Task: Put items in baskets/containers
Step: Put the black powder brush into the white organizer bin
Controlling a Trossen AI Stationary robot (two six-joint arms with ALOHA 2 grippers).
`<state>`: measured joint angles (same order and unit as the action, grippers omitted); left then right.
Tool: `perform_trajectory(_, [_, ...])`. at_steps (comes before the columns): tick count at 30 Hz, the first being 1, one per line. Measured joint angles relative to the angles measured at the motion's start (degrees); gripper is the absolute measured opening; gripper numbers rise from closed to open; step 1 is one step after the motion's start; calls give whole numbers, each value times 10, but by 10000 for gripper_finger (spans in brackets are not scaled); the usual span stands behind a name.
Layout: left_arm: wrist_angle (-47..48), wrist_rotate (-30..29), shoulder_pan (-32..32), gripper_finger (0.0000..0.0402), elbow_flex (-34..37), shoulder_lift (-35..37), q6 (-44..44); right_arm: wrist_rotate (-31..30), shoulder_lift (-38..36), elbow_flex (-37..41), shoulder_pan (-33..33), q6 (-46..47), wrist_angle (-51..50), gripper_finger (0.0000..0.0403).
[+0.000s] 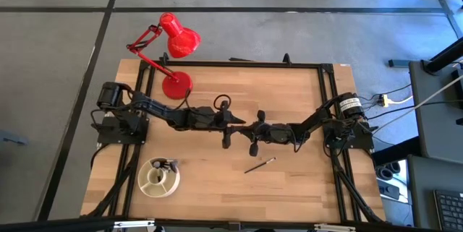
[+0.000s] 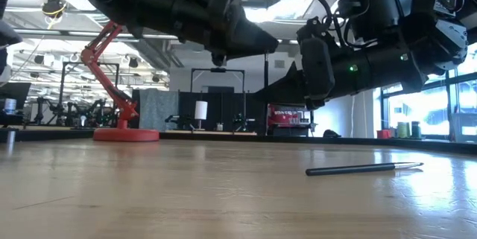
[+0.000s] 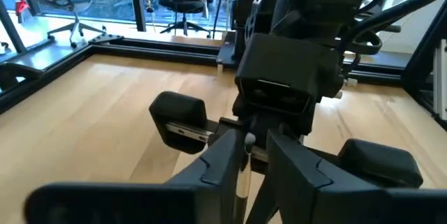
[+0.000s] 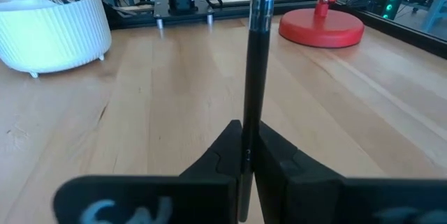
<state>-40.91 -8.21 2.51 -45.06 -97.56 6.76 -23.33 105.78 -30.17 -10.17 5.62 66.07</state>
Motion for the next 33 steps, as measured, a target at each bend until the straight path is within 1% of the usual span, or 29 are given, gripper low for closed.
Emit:
perform_trajectory(7, [1, -1, 0, 12, 0, 1, 0, 0, 0, 0, 0, 4, -4, 26])
perform_trajectory(13, [20, 2, 0, 6, 0, 3, 5, 6, 1, 0, 0, 3, -8, 25])
perform_trajectory(15, [49, 0, 3, 6, 0, 13, 5, 16, 1, 1, 0, 13, -12, 34])
perform_trajectory(17, [96, -12, 10, 5, 0, 28, 1, 25, 1, 1, 3, 30, -7, 50])
perform_trajectory(21, [255, -84, 37, 4, -6, 85, -16, 108, 0, 0, 6, 31, -1, 97])
perform_trajectory(24, [397, -139, 63, 4, -32, 127, -11, 125, 0, 0, 3, 31, 18, 134])
perform_trajectory(26, [482, -151, 80, 4, -60, 154, 12, 121, 0, 0, 2, 49, 16, 157])
perform_trajectory(28, [567, -150, 99, 4, -101, 180, 51, 108, 0, -2, 2, 75, 12, 174])
perform_trajectory(30, [672, -144, 118, 4, -149, 198, 101, 104, 0, -2, 5, 87, 5, 183])
perform_trajectory(33, [824, -140, 146, 4, -226, 211, 163, 104, 0, -2, 8, 88, -4, 185])
